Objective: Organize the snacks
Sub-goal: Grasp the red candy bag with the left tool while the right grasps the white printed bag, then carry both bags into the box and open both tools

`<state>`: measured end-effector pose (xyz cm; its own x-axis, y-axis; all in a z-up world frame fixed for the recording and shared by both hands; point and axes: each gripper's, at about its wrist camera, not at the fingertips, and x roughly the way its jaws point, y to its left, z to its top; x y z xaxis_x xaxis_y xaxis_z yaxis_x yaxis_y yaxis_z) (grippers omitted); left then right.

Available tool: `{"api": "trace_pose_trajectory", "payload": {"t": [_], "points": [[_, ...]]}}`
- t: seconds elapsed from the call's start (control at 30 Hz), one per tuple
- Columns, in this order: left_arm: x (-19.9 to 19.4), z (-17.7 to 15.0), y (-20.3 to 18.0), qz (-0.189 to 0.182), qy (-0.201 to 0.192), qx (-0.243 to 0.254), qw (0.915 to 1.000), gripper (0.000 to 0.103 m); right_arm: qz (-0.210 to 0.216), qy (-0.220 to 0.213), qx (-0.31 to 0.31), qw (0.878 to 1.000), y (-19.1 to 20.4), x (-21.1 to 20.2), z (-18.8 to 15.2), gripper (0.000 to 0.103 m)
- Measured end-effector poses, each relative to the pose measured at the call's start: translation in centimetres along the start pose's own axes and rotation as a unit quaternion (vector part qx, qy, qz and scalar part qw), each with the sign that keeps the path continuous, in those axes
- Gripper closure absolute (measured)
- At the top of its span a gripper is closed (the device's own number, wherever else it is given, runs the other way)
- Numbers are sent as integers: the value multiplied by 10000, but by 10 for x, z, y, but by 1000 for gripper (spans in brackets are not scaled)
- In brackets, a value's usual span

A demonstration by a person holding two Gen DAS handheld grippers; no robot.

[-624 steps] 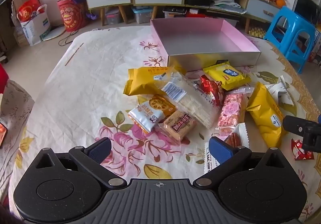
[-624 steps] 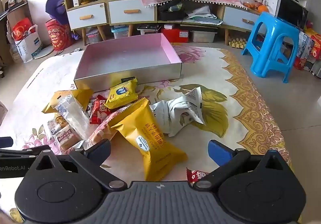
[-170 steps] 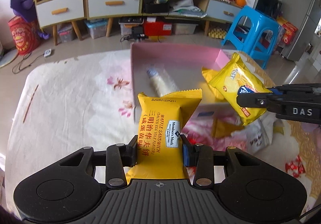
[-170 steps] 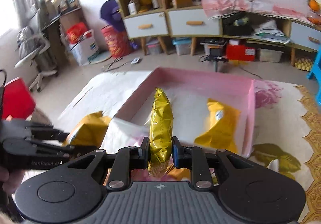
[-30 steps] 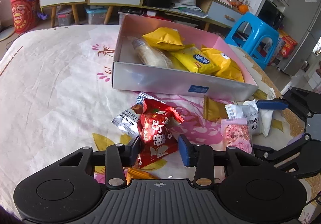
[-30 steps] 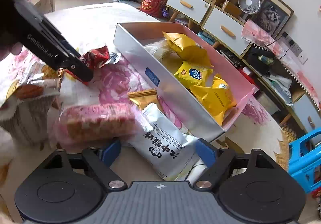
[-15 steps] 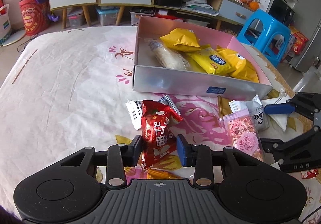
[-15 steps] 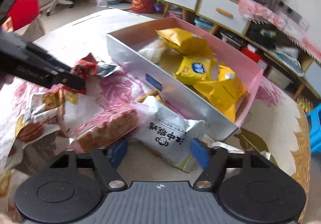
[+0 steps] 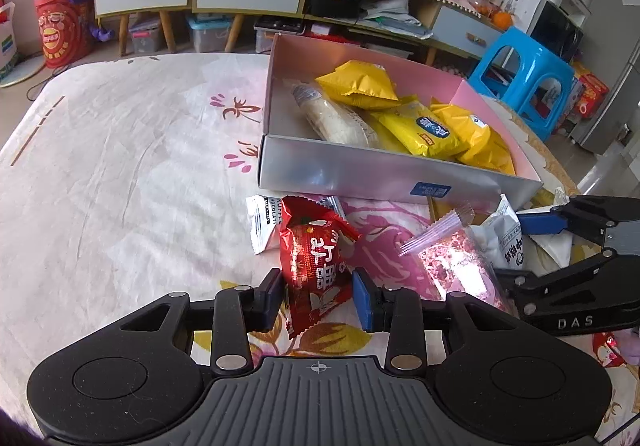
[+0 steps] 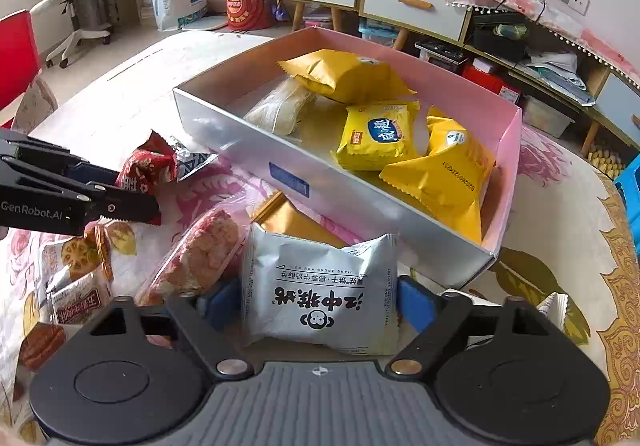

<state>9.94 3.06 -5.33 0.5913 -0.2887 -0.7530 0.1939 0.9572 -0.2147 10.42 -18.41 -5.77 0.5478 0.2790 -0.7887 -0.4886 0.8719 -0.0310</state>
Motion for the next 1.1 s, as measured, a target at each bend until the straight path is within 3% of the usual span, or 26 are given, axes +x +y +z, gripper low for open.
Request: {"api": "trace_pose_trajectory", "payload": {"t": [0.1, 0.23, 0.67, 1.1], "points": [[-1, 1, 2, -33, 6, -58, 10000, 76, -29, -25, 23, 10000, -1, -4, 0, 44], [-6, 4, 2, -110, -27, -136, 9998, 81, -32, -63, -10, 10000, -1, -11, -1, 45], [-29, 11, -2, -202, -276, -171, 9993, 82, -184, -265, 474, 9984, -18, -37, 6, 45], [-42, 43, -12, -240, -681, -204, 9972, 82, -143, -840, 1014, 9912, -26, -51, 36, 45]]}}
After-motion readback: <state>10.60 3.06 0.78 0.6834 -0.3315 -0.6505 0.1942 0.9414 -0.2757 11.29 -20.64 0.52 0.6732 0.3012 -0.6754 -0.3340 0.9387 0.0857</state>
